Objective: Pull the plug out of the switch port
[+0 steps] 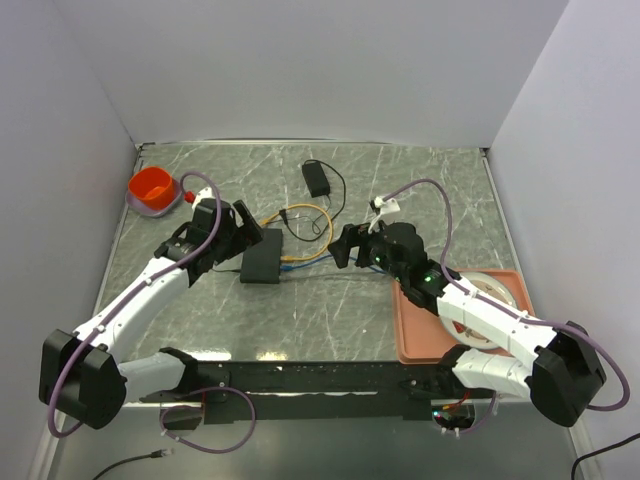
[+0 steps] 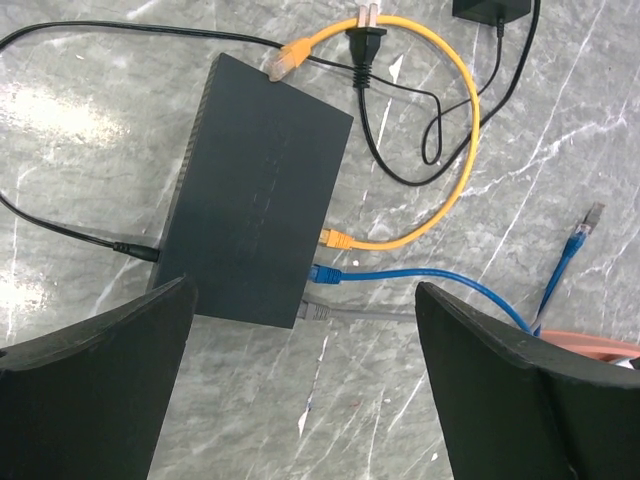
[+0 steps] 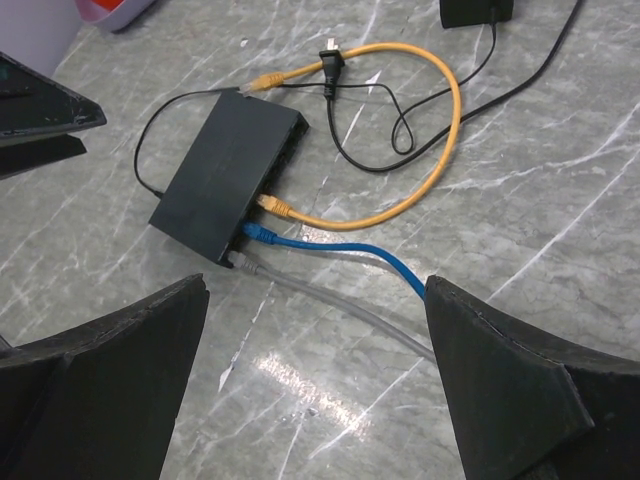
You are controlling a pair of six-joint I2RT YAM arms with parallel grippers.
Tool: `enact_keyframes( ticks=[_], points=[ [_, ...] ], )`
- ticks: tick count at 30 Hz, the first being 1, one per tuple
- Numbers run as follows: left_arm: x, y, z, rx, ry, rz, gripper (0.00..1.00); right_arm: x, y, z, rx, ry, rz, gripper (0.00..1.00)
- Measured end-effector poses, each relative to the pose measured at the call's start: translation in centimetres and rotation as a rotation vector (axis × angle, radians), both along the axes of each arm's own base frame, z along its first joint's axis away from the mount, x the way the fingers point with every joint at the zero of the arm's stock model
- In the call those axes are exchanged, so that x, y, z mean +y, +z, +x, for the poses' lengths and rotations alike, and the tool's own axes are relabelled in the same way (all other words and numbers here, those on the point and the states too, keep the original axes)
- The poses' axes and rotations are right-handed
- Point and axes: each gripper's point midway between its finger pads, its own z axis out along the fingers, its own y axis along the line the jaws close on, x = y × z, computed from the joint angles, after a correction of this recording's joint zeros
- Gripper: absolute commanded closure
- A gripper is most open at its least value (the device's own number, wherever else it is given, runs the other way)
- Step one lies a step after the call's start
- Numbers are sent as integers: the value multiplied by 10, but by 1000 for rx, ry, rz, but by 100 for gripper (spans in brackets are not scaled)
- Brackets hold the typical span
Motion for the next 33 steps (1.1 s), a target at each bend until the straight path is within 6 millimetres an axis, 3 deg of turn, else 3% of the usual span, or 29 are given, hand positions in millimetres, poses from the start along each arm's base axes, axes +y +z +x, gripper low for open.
enact_keyframes(
  ticks=[3,6,7,9,10,12,13,16,22,27,33],
  points=[
    [1,-2,0,4,8,5,23,0,-2,0,11,-2,-9,6],
    [2,-7,1,21,14,15,27,7,0,7,24,6,-16,7],
    [2,-9,2,29,15,17,38,11,2,10,27,11,-15,7],
    [1,-13,2,41,22,14,48,19,3,16,39,18,-8,8],
    [1,-14,3,45,27,8,61,24,4,19,47,22,-1,9],
    [-1,-13,4,44,34,-10,67,33,3,24,65,34,13,9],
    [-2,-12,4,41,41,-21,99,38,3,26,73,41,22,10],
    [-6,-16,6,36,49,-57,99,47,-8,24,103,71,26,14],
    [-6,-43,-4,72,58,-76,99,68,-18,11,129,156,29,15],
    [-4,-60,-10,94,77,-89,99,85,-30,-4,142,225,4,31],
    [-10,-59,-2,68,89,-132,99,103,-49,-21,161,291,-37,50]
  ],
)
